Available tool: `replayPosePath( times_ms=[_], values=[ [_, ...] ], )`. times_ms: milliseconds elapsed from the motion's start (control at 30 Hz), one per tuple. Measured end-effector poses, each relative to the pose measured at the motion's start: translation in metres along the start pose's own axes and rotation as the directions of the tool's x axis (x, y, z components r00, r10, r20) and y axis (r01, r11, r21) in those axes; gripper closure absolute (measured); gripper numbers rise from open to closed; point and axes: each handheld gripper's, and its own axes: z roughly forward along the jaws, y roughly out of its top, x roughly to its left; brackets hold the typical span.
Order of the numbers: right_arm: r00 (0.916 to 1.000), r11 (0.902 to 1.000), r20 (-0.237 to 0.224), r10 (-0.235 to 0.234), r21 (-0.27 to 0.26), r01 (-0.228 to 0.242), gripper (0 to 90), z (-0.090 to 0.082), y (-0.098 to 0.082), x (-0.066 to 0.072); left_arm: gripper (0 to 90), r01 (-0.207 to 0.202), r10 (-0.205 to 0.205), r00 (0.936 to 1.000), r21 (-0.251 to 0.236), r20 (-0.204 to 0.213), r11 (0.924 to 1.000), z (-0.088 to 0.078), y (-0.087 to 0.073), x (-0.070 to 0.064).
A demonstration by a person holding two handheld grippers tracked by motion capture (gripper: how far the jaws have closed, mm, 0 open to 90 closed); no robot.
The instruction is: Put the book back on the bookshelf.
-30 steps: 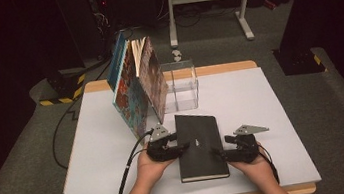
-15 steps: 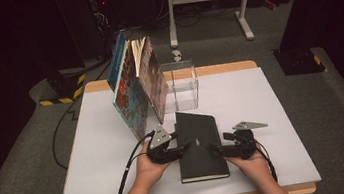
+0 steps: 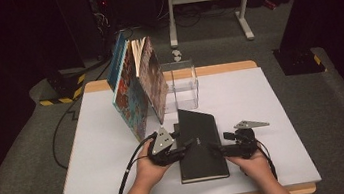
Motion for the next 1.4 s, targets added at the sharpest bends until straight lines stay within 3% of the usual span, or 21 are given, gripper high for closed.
replayPosePath(
  times_ms=[200, 533, 1100, 1400],
  values=[
    [0.9980, 0.9995, -0.055, 0.031, 0.000, -0.031, 7.4, 0.002, 0.000, -0.003, 49.1, -0.041, 0.041, 0.9992, -0.019, 0.003, 0.9990, -0.004, 0.000, -0.004],
    [0.9850, 0.9962, -0.149, 0.086, 0.002, -0.087, 7.0, 0.005, 0.000, -0.007, 49.1, -0.088, 0.089, 0.9960, -0.054, 0.010, 0.9947, -0.009, -0.001, -0.011],
    [0.9702, 0.9935, -0.216, 0.110, -0.002, -0.114, 6.2, 0.003, 0.001, -0.012, 49.1, -0.179, 0.183, 0.9826, -0.108, 0.029, 0.9778, -0.017, -0.004, -0.018],
    [0.9620, 0.9925, -0.246, 0.119, 0.000, -0.122, 6.1, 0.003, 0.001, -0.014, 49.1, -0.189, 0.196, 0.9799, -0.141, 0.039, 0.9719, -0.020, -0.007, -0.020]
  ],
)
